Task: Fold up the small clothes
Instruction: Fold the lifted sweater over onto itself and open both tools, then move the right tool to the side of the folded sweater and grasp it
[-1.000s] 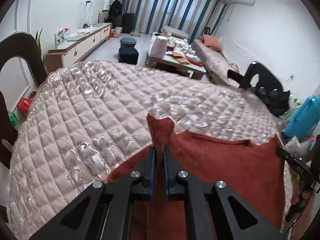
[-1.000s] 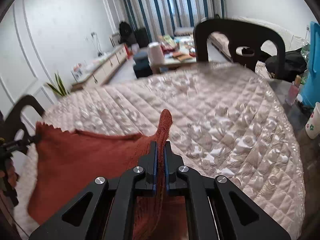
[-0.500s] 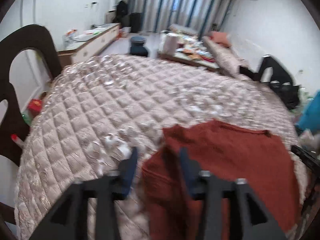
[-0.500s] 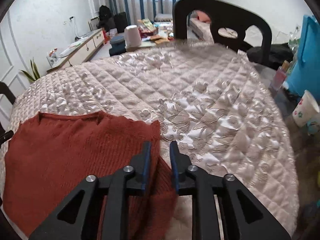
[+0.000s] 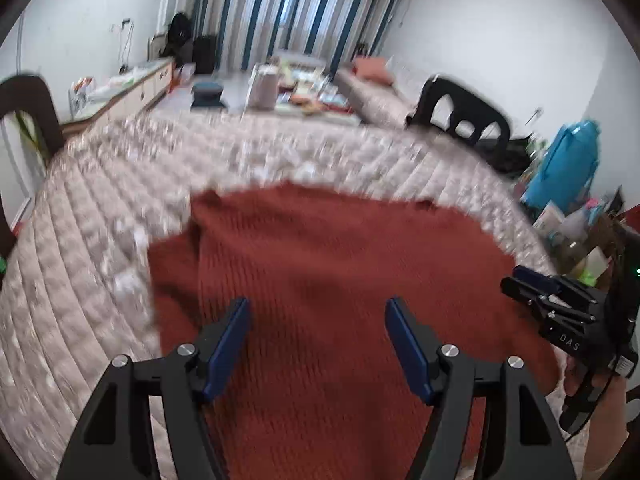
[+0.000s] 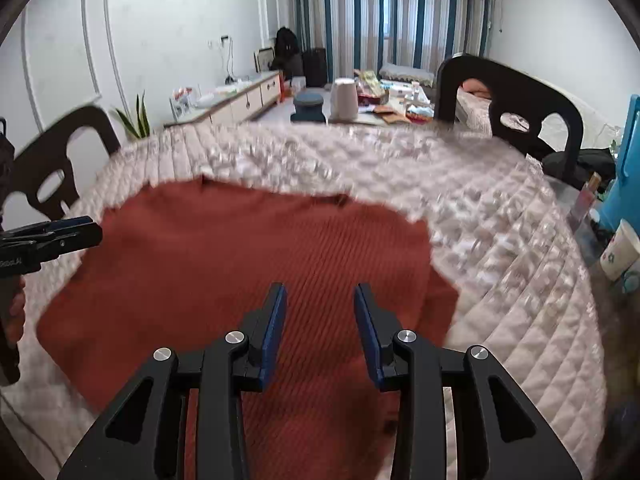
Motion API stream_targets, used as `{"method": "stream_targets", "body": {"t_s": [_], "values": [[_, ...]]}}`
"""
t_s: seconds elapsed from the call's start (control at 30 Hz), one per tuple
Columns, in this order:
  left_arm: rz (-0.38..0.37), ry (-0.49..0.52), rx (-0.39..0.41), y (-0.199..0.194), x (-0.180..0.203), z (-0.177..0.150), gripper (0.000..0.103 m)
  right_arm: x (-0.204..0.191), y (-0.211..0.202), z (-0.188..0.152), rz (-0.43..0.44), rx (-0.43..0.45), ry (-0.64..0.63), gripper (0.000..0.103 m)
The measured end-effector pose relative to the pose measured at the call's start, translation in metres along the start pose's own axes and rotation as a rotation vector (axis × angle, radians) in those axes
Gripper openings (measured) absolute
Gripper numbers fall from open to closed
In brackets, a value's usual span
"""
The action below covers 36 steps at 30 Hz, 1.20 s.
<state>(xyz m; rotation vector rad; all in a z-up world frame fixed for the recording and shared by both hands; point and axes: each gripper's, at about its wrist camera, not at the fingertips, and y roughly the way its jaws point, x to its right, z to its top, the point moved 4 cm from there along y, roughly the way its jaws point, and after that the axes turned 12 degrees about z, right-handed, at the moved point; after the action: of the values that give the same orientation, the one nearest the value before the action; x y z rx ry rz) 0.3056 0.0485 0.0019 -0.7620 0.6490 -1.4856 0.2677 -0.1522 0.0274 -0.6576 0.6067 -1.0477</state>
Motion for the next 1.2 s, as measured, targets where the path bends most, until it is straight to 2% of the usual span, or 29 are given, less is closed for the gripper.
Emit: {"method": "stream_targets", "body": {"t_s": [0.1, 0.2, 0.3, 0.4, 0.43, 0.5, 0.57, 0.7, 0.77, 0.87, 0.93, 1.03, 1.13, 1.2], "values": [[0.054, 0.017, -0.015, 0.008, -0.01, -0.013, 0.072, 0.014, 0.009, -0.018, -0.049, -0.04, 0.031, 0.036], [0.02, 0.026, 0.012, 0.0, -0.02, -0.02, 0.072, 0.026, -0.003, -0.026, -0.011, -0.015, 0.045, 0.036], [0.078, 0.042, 0.013, -0.007, -0.027, -0.027, 0.072, 0.03, -0.01, -0.029, 0.008, -0.013, 0.061, 0.036], [0.092, 0.018, -0.019, -0.005, -0.043, -0.034, 0.072, 0.014, -0.018, -0.029, 0.002, 0.013, 0.027, 0.036], [0.099, 0.019, -0.044, -0.002, -0.048, -0.037, 0.072, 0.005, -0.015, -0.031, -0.002, -0.011, -0.005, 0.037], [0.092, -0.002, -0.078, 0.001, -0.06, -0.044, 0.075, 0.0, -0.003, -0.038, -0.069, -0.096, -0.05, 0.037], [0.044, -0.057, -0.083, -0.002, -0.073, -0.046, 0.075, -0.009, -0.005, -0.037, -0.119, -0.089, -0.084, 0.037], [0.05, -0.102, -0.085, -0.013, -0.095, -0.048, 0.075, -0.032, -0.02, -0.028, -0.102, -0.045, -0.09, 0.038], [0.052, -0.119, -0.082, -0.016, -0.103, -0.047, 0.075, -0.054, -0.025, -0.023, -0.061, -0.017, -0.122, 0.043], [0.034, -0.15, -0.066, -0.021, -0.116, -0.044, 0.075, -0.1, -0.025, -0.022, 0.104, -0.009, -0.187, 0.052], [0.02, -0.164, -0.063, -0.023, -0.122, -0.043, 0.075, -0.13, -0.021, -0.024, 0.212, -0.019, -0.23, 0.053], [-0.009, -0.17, -0.061, -0.026, -0.127, -0.041, 0.078, -0.16, -0.012, -0.03, 0.264, -0.027, -0.302, 0.053], [-0.016, -0.182, -0.046, -0.03, -0.132, -0.04, 0.084, -0.192, -0.003, -0.037, 0.339, -0.042, -0.367, 0.063], [-0.032, -0.195, -0.049, -0.031, -0.136, -0.039, 0.089, -0.21, -0.001, -0.044, 0.38, -0.046, -0.406, 0.066]]}}
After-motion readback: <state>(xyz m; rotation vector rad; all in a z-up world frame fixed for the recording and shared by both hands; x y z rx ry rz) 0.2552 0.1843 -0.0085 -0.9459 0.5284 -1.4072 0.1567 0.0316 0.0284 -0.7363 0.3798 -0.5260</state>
